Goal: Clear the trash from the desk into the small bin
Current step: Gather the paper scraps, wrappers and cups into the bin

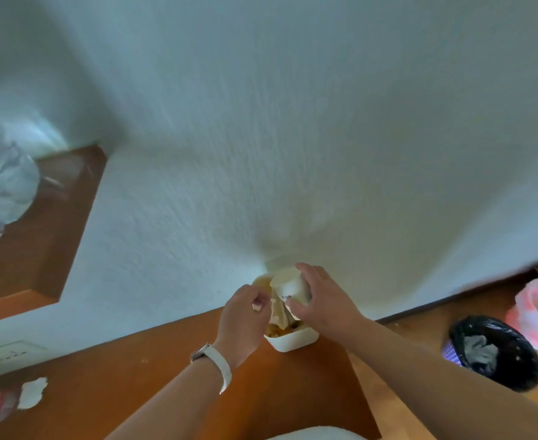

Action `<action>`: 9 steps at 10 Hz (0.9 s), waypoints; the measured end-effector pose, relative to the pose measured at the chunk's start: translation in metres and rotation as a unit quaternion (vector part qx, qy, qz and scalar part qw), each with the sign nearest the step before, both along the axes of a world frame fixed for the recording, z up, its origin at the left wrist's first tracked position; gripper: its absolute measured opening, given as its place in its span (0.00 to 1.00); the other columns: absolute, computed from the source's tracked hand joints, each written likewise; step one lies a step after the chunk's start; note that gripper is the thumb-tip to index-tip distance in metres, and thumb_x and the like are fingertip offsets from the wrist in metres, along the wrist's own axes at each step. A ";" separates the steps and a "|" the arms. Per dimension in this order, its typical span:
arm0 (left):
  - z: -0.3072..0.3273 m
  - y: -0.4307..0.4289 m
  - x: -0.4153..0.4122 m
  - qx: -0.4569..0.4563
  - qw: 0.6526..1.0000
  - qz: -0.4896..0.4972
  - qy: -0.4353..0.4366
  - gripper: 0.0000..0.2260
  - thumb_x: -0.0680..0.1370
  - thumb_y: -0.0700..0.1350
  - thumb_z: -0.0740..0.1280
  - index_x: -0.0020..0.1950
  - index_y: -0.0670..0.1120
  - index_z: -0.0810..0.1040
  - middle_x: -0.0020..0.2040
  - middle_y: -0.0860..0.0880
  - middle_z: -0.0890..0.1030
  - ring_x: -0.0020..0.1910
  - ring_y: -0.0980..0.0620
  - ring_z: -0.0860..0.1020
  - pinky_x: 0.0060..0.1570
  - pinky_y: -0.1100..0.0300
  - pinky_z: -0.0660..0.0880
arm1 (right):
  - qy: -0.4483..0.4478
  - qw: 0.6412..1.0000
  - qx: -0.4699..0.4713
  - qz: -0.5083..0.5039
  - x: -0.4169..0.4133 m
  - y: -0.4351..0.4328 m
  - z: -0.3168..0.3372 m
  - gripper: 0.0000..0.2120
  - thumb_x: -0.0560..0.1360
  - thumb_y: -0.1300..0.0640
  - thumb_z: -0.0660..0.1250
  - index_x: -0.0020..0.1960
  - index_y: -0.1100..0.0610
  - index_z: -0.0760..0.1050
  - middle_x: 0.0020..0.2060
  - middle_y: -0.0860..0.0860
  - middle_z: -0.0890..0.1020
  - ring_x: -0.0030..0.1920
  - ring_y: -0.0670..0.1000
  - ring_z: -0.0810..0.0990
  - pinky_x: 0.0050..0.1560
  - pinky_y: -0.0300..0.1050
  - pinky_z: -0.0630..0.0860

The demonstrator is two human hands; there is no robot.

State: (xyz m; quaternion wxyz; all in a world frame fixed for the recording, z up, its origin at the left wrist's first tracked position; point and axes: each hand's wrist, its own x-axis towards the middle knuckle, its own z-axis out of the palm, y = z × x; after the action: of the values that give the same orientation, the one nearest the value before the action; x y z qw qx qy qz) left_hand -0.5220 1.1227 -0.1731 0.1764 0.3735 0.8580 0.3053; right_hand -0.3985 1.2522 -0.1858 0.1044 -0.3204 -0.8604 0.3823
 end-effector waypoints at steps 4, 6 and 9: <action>0.008 -0.058 -0.022 -0.104 0.984 -0.061 0.130 0.11 0.80 0.42 0.62 0.55 0.37 0.79 0.56 0.43 0.80 0.58 0.43 0.76 0.58 0.53 0.71 | -0.067 0.967 0.196 0.148 -0.036 -0.002 0.014 0.19 0.75 0.45 0.60 0.59 0.55 0.76 0.55 0.49 0.78 0.54 0.52 0.76 0.52 0.49 0.75; -0.001 -0.134 -0.042 -0.120 0.982 0.027 0.144 0.20 0.80 0.55 0.61 0.71 0.53 0.69 0.72 0.55 0.68 0.71 0.55 0.65 0.70 0.56 0.61 | -0.077 0.945 0.212 0.236 -0.060 -0.048 0.021 0.25 0.75 0.39 0.50 0.61 0.51 0.74 0.59 0.46 0.76 0.58 0.51 0.74 0.56 0.53 0.74; -0.018 -0.273 -0.080 -0.194 0.962 0.114 0.155 0.23 0.79 0.58 0.60 0.74 0.55 0.66 0.75 0.53 0.66 0.74 0.52 0.63 0.71 0.52 0.62 | -0.082 0.898 0.264 0.344 -0.118 -0.137 0.028 0.22 0.79 0.43 0.56 0.68 0.52 0.69 0.65 0.48 0.73 0.64 0.50 0.71 0.62 0.46 0.72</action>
State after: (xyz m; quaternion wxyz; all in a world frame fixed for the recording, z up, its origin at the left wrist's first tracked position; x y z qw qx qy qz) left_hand -0.6021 0.8496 -0.1916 0.0747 0.2743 0.9546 0.0895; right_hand -0.5160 1.1156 -0.1577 -0.0236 0.0043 -0.9917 0.1260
